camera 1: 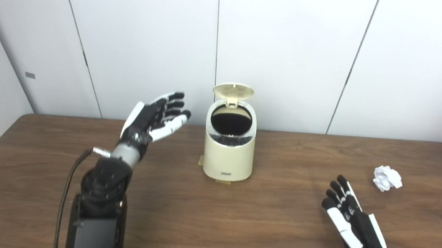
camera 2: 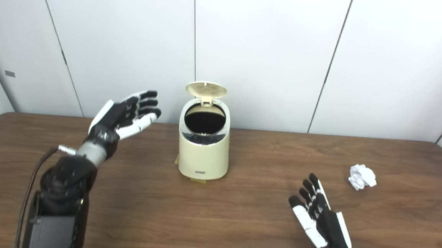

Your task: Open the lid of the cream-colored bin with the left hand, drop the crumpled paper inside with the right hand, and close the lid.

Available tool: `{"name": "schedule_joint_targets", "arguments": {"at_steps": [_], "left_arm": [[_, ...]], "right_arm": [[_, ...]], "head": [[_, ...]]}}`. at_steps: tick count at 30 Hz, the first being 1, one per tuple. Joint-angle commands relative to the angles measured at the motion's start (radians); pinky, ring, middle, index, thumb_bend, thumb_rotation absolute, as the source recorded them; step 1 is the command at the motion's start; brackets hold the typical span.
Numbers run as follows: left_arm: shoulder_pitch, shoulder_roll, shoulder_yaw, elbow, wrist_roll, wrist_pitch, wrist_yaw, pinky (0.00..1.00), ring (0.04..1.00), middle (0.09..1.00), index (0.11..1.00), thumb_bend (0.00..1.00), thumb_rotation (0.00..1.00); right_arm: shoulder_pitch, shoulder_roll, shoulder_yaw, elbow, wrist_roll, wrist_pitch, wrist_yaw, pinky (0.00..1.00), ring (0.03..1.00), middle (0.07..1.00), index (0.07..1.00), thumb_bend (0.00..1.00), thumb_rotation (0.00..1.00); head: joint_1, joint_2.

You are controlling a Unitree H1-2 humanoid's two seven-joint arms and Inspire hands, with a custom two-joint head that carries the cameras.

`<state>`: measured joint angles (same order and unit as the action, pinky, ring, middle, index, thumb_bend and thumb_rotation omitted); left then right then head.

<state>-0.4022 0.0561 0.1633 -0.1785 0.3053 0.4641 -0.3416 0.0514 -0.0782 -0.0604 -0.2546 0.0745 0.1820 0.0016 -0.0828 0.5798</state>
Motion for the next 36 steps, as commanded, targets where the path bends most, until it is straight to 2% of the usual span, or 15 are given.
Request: {"name": "schedule_joint_targets", "arguments": {"at_steps": [1, 6, 9, 12, 14, 16, 18, 21, 24, 27, 28, 30, 32, 34, 36], "left_arm": [[0.005, -0.013, -0.018, -0.056, -0.032, -0.045, 0.052, 0.83, 0.863, 0.891, 0.913, 0.43, 0.52], [0.131, -0.05, -0.084, -0.077, -0.037, -0.133, 0.145, 0.84, 0.878, 0.91, 0.932, 0.43, 0.69], [0.204, -0.049, -0.138, -0.097, -0.004, -0.142, 0.176, 0.92, 0.906, 0.918, 0.954, 0.46, 0.87], [0.266, -0.075, -0.145, -0.082, -0.049, -0.182, 0.213, 0.91, 0.936, 0.936, 0.966, 0.52, 0.91], [0.297, -0.088, -0.138, -0.064, -0.085, -0.223, 0.235, 0.93, 0.948, 0.949, 0.974, 0.51, 0.95], [0.317, -0.094, -0.129, -0.056, -0.114, -0.246, 0.254, 0.93, 0.944, 0.95, 0.978, 0.51, 0.97], [0.329, -0.094, -0.121, -0.051, -0.137, -0.262, 0.268, 0.93, 0.947, 0.952, 0.979, 0.5, 0.97], [0.342, -0.085, -0.113, -0.047, -0.156, -0.278, 0.288, 0.93, 0.951, 0.953, 0.995, 0.53, 0.97], [0.343, -0.068, -0.107, -0.041, -0.172, -0.283, 0.292, 0.99, 0.986, 0.966, 1.0, 0.56, 0.98], [0.327, -0.046, -0.099, -0.026, -0.191, -0.29, 0.295, 0.98, 0.988, 0.987, 1.0, 0.54, 0.98], [0.32, -0.039, -0.101, -0.022, -0.188, -0.286, 0.298, 0.96, 0.982, 0.991, 1.0, 0.53, 0.96], [0.311, -0.018, -0.11, -0.014, -0.17, -0.274, 0.3, 0.96, 0.982, 0.993, 1.0, 0.51, 0.98], [0.305, -0.003, -0.117, -0.008, -0.155, -0.26, 0.303, 0.99, 0.992, 0.992, 1.0, 0.52, 0.99], [0.297, 0.01, -0.121, -0.009, -0.154, -0.237, 0.302, 1.0, 0.999, 0.995, 1.0, 0.55, 0.97], [0.29, 0.02, -0.123, -0.013, -0.157, -0.218, 0.298, 1.0, 1.0, 0.999, 1.0, 0.55, 0.95]], "right_arm": [[-0.046, -0.017, -0.008, -0.055, -0.002, -0.005, 0.008, 0.85, 0.92, 0.943, 0.943, 0.66, 0.55], [-0.084, -0.052, -0.024, -0.059, 0.006, 0.017, 0.018, 0.85, 0.926, 0.946, 0.94, 0.74, 0.53], [-0.106, -0.081, -0.03, -0.05, -0.01, 0.014, 0.022, 0.84, 0.924, 0.947, 0.935, 0.75, 0.52], [-0.123, -0.118, -0.027, -0.048, -0.046, 0.015, 0.026, 0.83, 0.928, 0.942, 0.932, 0.76, 0.48], [-0.129, -0.136, -0.025, -0.057, -0.062, 0.03, 0.027, 0.81, 0.92, 0.937, 0.929, 0.76, 0.48], [-0.133, -0.145, -0.03, -0.062, -0.056, 0.044, 0.028, 0.82, 0.923, 0.94, 0.929, 0.78, 0.47], [-0.138, -0.152, -0.037, -0.054, -0.065, 0.043, 0.021, 0.89, 0.936, 0.947, 0.931, 0.78, 0.44], [-0.15, -0.164, -0.038, -0.071, -0.12, 0.07, 0.0, 0.92, 0.931, 0.941, 0.922, 0.78, 0.4], [-0.167, -0.172, -0.041, -0.108, -0.173, 0.098, -0.01, 0.88, 0.905, 0.918, 0.912, 0.8, 0.43], [-0.196, -0.178, -0.081, -0.162, -0.138, 0.164, 0.0, 0.88, 0.93, 0.936, 0.899, 0.77, 0.34], [-0.205, -0.188, -0.086, -0.182, -0.156, 0.181, -0.001, 0.88, 0.926, 0.932, 0.905, 0.76, 0.33], [-0.229, -0.213, -0.079, -0.235, -0.236, 0.226, -0.007, 0.81, 0.882, 0.902, 0.899, 0.75, 0.31], [-0.251, -0.222, -0.092, -0.281, -0.268, 0.273, -0.001, 0.84, 0.885, 0.895, 0.895, 0.74, 0.29], [-0.262, -0.224, -0.12, -0.299, -0.266, 0.287, 0.014, 0.83, 0.88, 0.894, 0.882, 0.74, 0.23], [-0.259, -0.253, -0.129, -0.298, -0.317, 0.287, 0.031, 0.8, 0.87, 0.889, 0.886, 0.76, 0.25]], "head": [[-0.003, 0.003], [-0.004, -0.001], [-0.006, 0.0], [-0.013, 0.002], [-0.013, 0.002], [-0.013, 0.002], [-0.021, 0.006], [-0.047, 0.013], [-0.106, 0.014], [-0.17, 0.02], [-0.176, 0.02], [-0.228, 0.027], [-0.26, 0.033], [-0.293, 0.039], [-0.32, 0.046]]}}
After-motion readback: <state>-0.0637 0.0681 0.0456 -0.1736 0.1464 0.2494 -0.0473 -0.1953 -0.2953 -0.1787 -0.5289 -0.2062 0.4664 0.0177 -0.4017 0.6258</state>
